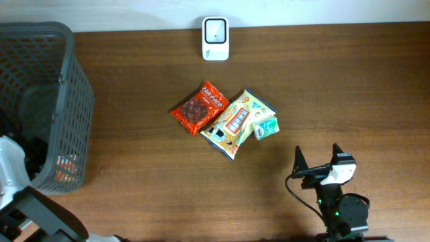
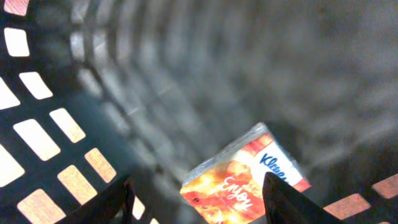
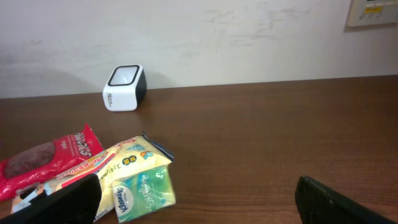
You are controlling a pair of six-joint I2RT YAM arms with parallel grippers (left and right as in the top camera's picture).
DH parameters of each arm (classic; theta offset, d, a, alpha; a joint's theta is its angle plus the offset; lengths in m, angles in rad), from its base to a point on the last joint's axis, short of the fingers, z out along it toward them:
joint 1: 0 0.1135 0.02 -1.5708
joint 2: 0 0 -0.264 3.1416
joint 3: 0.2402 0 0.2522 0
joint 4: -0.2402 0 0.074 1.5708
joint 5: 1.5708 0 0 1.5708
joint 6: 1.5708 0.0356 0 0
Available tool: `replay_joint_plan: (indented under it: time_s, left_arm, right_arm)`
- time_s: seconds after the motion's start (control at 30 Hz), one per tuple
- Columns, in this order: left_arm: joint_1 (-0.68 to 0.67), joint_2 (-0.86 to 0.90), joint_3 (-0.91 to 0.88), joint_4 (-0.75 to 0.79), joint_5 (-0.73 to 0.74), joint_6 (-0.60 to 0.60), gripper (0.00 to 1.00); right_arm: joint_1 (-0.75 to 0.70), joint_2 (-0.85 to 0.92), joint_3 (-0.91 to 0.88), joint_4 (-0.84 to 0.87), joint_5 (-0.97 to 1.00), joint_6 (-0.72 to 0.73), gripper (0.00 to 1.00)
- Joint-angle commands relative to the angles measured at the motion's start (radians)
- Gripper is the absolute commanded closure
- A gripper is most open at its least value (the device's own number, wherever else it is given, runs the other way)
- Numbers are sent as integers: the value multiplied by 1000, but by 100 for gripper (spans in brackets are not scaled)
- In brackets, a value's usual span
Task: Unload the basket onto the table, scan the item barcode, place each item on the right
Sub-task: 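Grasp the orange box from the basket with the left gripper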
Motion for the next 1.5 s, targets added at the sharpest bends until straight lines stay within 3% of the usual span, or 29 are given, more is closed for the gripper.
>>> replay_joint_plan:
  time_s: [0.0,0.07,0.13,0.27,0.33,0.4,0.63,0.8,1.0,1.03,1.07,1.13,1.17,1.3,1.37,1.4,1.47]
  left_arm:
    - [2,10,151,-76,-23,31,39]
    - [-6,10,291,-143,-15,35,47]
    - [-23,10,380,-190,-14,42,40]
    - [-28,80,369,-279,-4,106,44]
    - [-30,146,351,-320,23,151,36]
    - [-30,221,351,-349,41,168,36]
    - [-45,372,351,-373,59,192,44]
    - [-45,390,338,-381,90,206,44]
    - [-45,393,256,-295,90,206,57]
    - [-42,393,255,-276,83,205,77]
    - [-40,393,261,-275,84,204,88]
    - [-40,393,292,-294,92,204,100]
    - [-40,393,316,-309,95,204,100]
    - [-24,393,670,-492,120,167,100]
    - [-23,393,956,-578,265,167,100]
    - [-25,392,1155,-616,405,167,100]
    - [-28,392,1384,-635,565,167,100]
  right_arm:
    - [-3,-5,-9,-2,2,3,2]
    - [-3,-5,-9,-2,2,3,2]
    - [-3,-5,-9,-2,2,3,2]
    - [-3,-5,-9,-2,2,3,2]
    - [-3,-5,-9,-2,2,3,1]
    - [-3,-5,-9,-2,2,3,2]
    - [-3,-5,-9,-2,2,3,1]
    - [-3,-5,-9,-2,2,3,2]
    - [-3,-5,-9,-2,2,3,2]
    - [-3,-5,-9,-2,2,3,1]
    - [-3,-5,-9,-2,2,3,2]
    - [-3,-5,-9,-2,2,3,1]
    - [-3,-5,-9,-2,2,3,1]
    - [-3,-5,-9,-2,2,3,1]
    - [-3,-5,-9,-2,2,3,2]
    - [-3,-5,-9,-2,2,3,1]
    - [-3,-5,-9,-2,2,3,2]
